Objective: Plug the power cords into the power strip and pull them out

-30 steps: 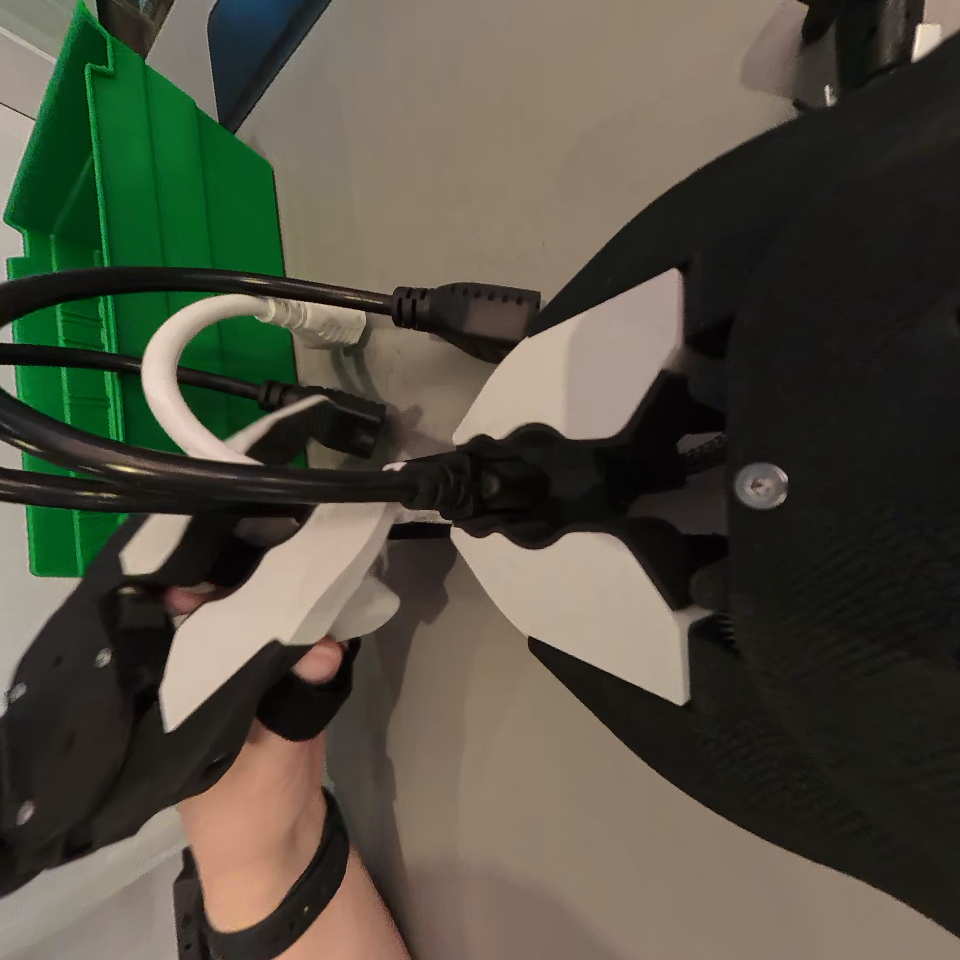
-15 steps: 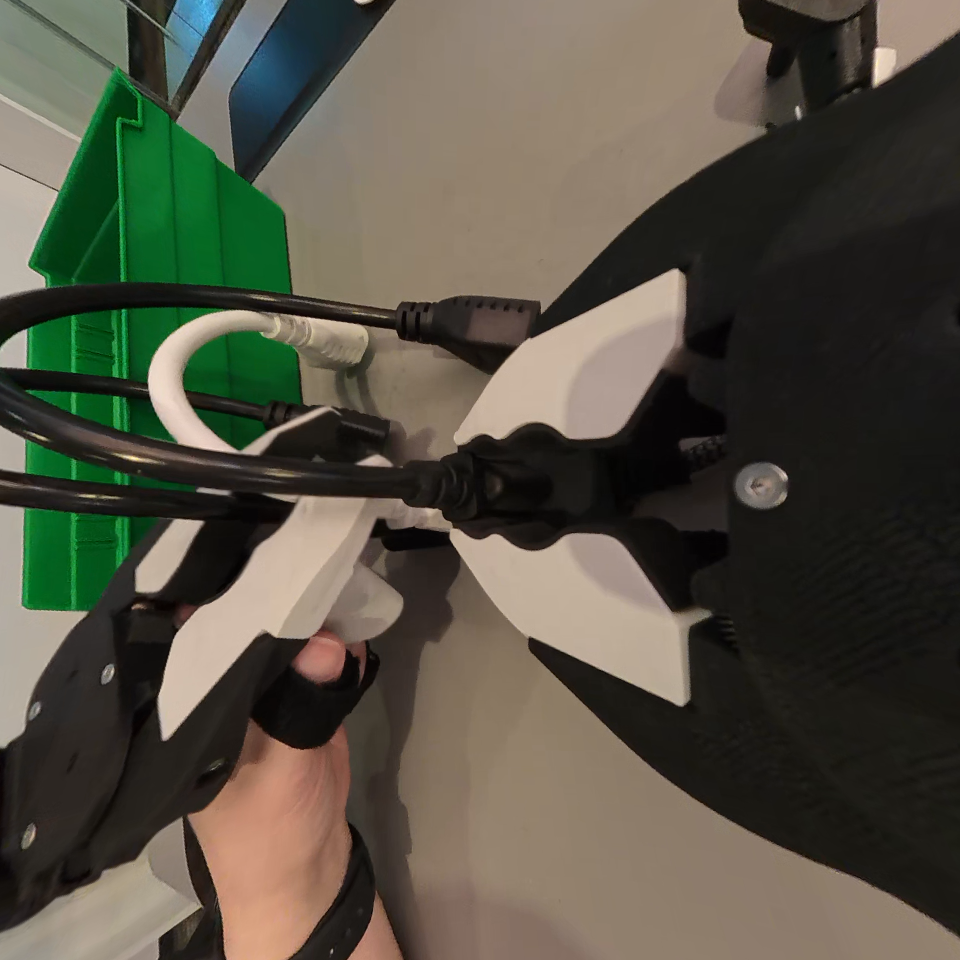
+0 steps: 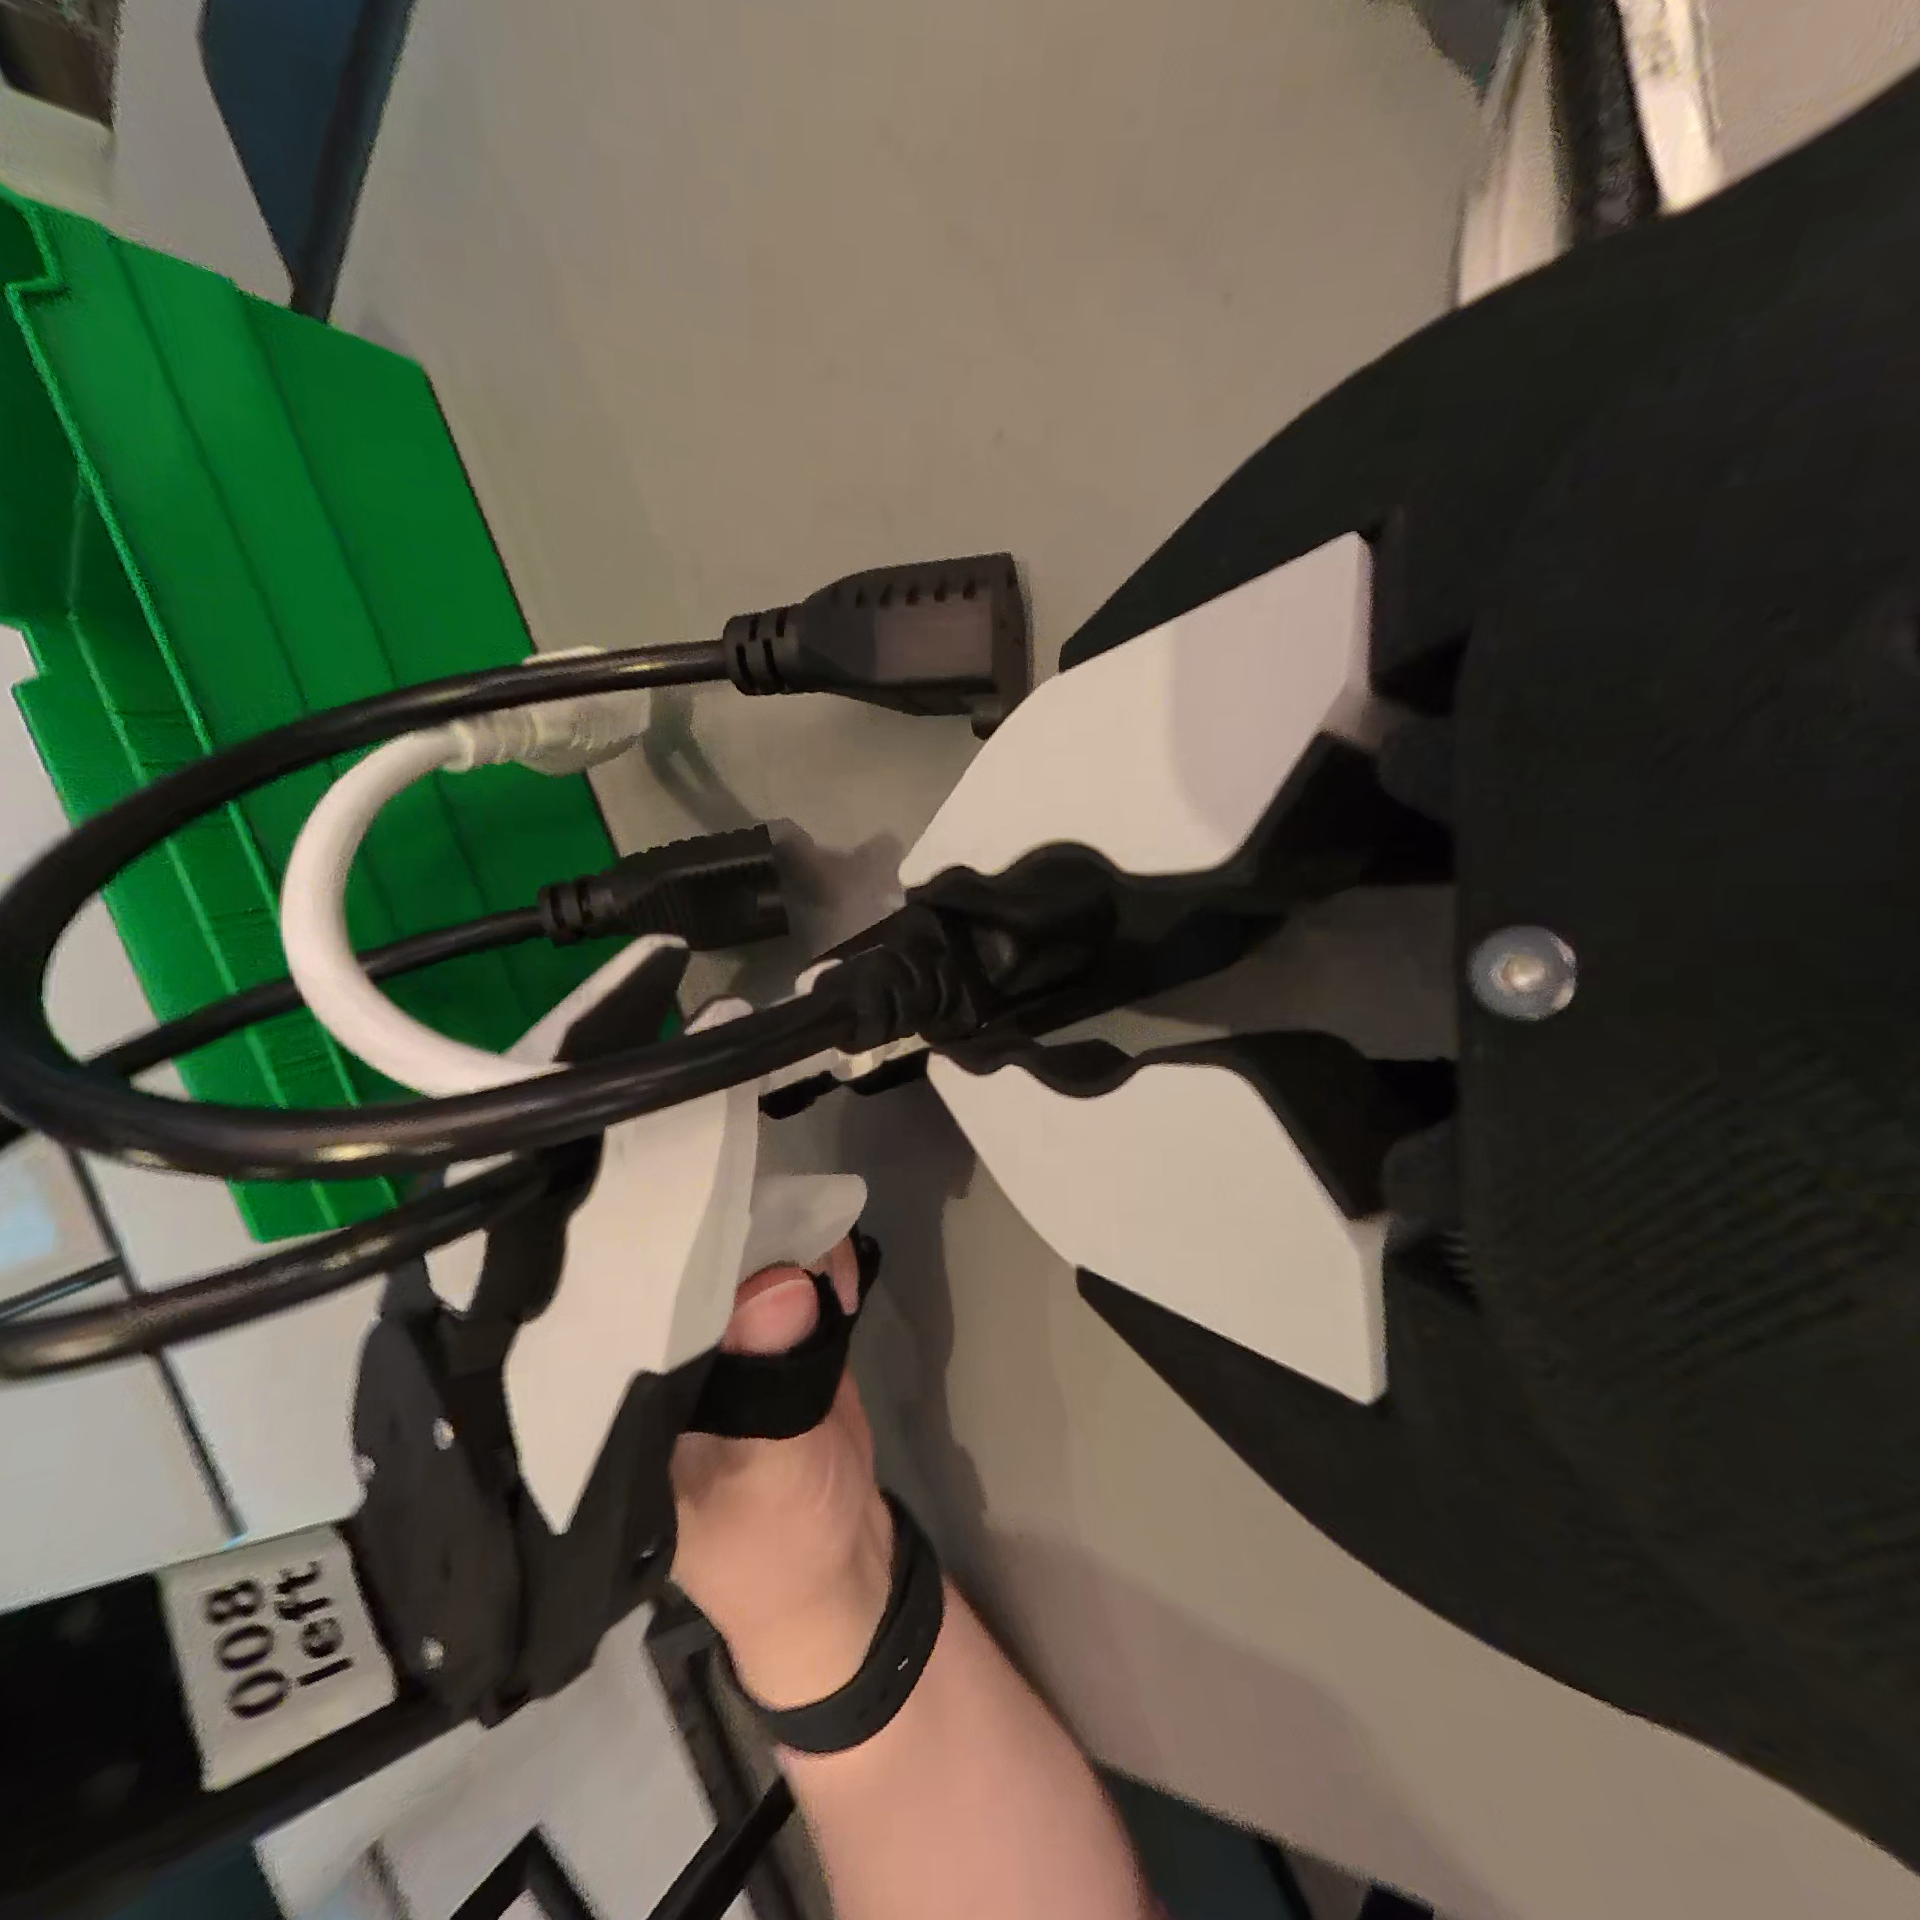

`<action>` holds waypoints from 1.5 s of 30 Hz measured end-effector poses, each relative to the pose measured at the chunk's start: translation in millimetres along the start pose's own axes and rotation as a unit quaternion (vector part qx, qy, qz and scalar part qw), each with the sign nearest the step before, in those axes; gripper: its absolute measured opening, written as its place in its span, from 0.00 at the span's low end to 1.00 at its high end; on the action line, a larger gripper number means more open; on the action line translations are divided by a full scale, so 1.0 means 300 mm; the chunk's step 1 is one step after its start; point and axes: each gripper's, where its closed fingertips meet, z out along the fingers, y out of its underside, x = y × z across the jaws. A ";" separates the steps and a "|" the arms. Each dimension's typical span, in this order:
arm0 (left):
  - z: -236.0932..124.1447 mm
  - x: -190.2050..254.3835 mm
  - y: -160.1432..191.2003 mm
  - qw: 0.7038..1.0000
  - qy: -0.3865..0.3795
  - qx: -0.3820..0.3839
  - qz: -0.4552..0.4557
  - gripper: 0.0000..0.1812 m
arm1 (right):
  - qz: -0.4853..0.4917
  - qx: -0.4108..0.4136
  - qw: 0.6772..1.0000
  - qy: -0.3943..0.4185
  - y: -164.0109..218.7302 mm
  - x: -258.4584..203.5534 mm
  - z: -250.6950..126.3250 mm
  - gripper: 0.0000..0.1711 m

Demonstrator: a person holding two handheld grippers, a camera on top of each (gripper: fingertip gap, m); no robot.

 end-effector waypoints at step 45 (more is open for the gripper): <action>0.038 -0.001 0.024 0.996 -0.021 -0.057 0.063 0.06 | 0.115 0.042 0.992 -0.023 -0.044 0.050 -0.042 0.12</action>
